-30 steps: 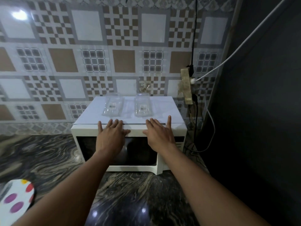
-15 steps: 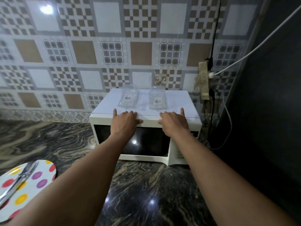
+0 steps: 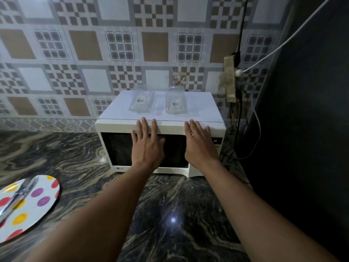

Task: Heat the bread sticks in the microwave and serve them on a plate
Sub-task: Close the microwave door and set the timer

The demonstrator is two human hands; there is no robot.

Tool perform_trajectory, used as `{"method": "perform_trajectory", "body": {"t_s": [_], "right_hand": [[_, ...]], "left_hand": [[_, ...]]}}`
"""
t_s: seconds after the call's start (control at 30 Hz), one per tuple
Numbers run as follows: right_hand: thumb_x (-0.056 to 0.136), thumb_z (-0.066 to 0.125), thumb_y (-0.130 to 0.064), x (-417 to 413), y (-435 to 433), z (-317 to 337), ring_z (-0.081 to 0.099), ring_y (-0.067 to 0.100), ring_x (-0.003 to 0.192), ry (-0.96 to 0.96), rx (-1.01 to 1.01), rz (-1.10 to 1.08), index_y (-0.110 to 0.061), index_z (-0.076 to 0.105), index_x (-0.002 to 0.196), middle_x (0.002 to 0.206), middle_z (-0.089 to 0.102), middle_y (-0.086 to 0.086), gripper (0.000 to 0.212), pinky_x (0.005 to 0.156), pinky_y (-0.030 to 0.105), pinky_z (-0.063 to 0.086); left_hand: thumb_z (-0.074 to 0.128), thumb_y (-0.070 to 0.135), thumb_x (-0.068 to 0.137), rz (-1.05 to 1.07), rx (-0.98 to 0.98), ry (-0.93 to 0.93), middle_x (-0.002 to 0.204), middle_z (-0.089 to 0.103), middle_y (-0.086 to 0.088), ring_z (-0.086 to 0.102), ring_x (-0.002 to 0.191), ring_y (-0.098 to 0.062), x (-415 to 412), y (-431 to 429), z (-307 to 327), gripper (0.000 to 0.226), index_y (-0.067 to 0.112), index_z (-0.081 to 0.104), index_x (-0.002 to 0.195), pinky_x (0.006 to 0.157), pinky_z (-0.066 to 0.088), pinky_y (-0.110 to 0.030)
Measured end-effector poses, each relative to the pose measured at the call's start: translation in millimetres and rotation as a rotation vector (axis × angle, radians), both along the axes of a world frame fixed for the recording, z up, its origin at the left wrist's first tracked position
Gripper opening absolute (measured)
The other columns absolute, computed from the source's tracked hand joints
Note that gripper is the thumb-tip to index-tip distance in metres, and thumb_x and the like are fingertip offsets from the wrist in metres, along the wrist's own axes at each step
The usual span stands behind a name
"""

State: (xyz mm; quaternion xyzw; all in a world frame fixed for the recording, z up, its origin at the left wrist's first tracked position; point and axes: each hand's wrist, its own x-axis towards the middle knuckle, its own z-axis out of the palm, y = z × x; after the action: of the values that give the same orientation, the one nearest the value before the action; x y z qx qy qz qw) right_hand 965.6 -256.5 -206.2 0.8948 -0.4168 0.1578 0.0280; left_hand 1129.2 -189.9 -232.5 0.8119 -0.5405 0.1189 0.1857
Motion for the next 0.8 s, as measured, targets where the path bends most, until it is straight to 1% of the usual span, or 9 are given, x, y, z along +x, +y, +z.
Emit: {"method": "perform_trajectory", "body": {"t_s": [0.07,0.17,0.27,0.33,0.4,0.43,0.57,0.67,0.8], "right_hand": [[0.094,0.046,-0.011,-6.9,1.6,-8.0,-0.006,0.026,0.152,-0.022,-0.012,-0.004,-0.008,0.002,0.157,0.165,-0.002,0.011,0.078,0.122,0.052,0.002],[0.096,0.044,-0.013,-21.8,3.6,-21.4,0.000,0.029,0.152,-0.099,-0.059,-0.020,-0.008,0.007,0.158,0.165,0.004,0.014,0.072,0.121,0.055,0.009],[0.093,0.049,-0.014,-39.3,3.1,-37.8,0.005,0.032,0.152,-0.326,-0.071,-0.123,-0.009,0.009,0.158,0.163,0.009,0.019,0.076,0.120,0.055,0.012],[0.095,0.053,-0.016,-50.2,-0.7,-52.3,0.005,0.033,0.151,-0.474,0.027,-0.240,-0.013,0.003,0.158,0.164,0.004,0.019,0.081,0.120,0.049,0.014],[0.097,0.056,-0.021,-58.9,-7.5,-67.9,0.012,0.035,0.150,-0.578,0.167,-0.323,-0.016,-0.001,0.159,0.164,0.002,0.018,0.084,0.116,0.043,0.024],[0.097,0.058,-0.023,-62.1,-12.4,-75.9,0.018,0.035,0.148,-0.606,0.227,-0.346,-0.017,0.001,0.159,0.164,0.007,0.018,0.084,0.113,0.042,0.030],[0.097,0.061,-0.030,-65.7,-28.9,-98.7,0.042,0.035,0.136,-0.596,0.370,-0.348,-0.017,0.015,0.156,0.154,0.038,0.014,0.076,0.100,0.041,0.042],[0.096,0.062,-0.028,-63.8,-35.6,-106.0,0.046,0.036,0.131,-0.584,0.356,-0.376,-0.016,0.019,0.155,0.150,0.043,0.014,0.074,0.096,0.041,0.044],[0.099,0.059,-0.024,-62.3,-37.9,-110.1,0.047,0.036,0.129,-0.551,0.331,-0.414,-0.014,0.020,0.155,0.148,0.045,0.015,0.068,0.091,0.038,0.043]], "left_hand": [[0.030,0.046,0.105,-0.010,-0.025,0.016,0.165,-0.011,-0.022,-0.011,0.153,-0.037,-8.6,2.8,-7.4,0.072,0.015,-0.006,0.160,0.123,0.003,-0.054],[0.027,0.044,0.106,-0.046,-0.071,0.060,0.165,-0.008,-0.022,-0.010,0.153,-0.035,-22.6,11.2,-30.3,0.067,0.017,0.000,0.161,0.124,0.001,-0.053],[0.016,0.048,0.104,-0.057,-0.010,0.135,0.166,-0.008,-0.020,-0.012,0.153,-0.032,-40.7,21.3,-71.0,0.067,0.016,-0.001,0.161,0.124,-0.001,-0.050],[0.011,0.053,0.100,-0.069,0.070,0.183,0.166,-0.007,-0.020,-0.012,0.154,-0.031,-51.0,25.1,-101.7,0.071,0.017,-0.002,0.161,0.124,-0.002,-0.050],[0.006,0.056,0.099,-0.088,0.149,0.241,0.166,-0.008,-0.018,-0.014,0.153,-0.029,-60.0,25.4,-130.4,0.072,0.020,-0.004,0.161,0.123,-0.006,-0.049],[0.007,0.057,0.101,-0.101,0.190,0.267,0.166,-0.009,-0.016,-0.015,0.153,-0.028,-63.8,24.9,-143.1,0.070,0.022,-0.005,0.160,0.123,-0.007,-0.049],[0.014,0.056,0.104,-0.120,0.345,0.292,0.166,-0.013,-0.015,-0.020,0.152,-0.031,-77.2,21.3,-185.0,0.064,0.031,-0.006,0.160,0.122,-0.010,-0.052],[0.010,0.057,0.102,-0.112,0.395,0.220,0.167,-0.009,-0.015,-0.017,0.153,-0.031,-82.3,21.5,-201.1,0.063,0.034,-0.003,0.159,0.123,-0.009,-0.051],[0.009,0.060,0.101,-0.096,0.360,0.212,0.167,-0.007,-0.011,-0.014,0.153,-0.027,-83.1,22.1,-202.3,0.063,0.037,-0.002,0.159,0.124,-0.008,-0.047]]}}
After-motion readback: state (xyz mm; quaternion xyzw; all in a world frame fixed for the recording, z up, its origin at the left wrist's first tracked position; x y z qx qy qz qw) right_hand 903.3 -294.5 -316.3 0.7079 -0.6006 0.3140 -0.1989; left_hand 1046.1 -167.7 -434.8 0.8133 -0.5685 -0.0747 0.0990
